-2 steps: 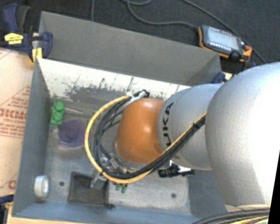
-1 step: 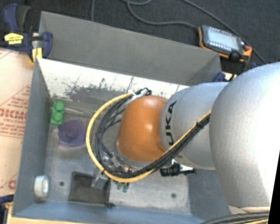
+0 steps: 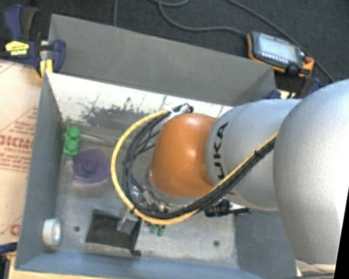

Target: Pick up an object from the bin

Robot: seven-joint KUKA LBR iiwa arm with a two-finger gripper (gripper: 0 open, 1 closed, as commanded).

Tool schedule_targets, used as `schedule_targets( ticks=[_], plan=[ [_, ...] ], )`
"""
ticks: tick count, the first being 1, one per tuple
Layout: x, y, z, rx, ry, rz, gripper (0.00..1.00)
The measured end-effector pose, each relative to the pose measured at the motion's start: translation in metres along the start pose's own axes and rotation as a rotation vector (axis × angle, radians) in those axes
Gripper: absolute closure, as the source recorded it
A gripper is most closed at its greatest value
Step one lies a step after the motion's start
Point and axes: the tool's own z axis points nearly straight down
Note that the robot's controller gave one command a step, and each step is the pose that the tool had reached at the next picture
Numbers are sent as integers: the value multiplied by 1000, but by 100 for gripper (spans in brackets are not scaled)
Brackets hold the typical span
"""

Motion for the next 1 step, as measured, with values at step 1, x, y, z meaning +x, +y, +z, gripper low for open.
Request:
schedule_targets(
  ticks=[1],
  plan=[
    [-1, 0, -20, -2, -4, 0, 100]
  ],
)
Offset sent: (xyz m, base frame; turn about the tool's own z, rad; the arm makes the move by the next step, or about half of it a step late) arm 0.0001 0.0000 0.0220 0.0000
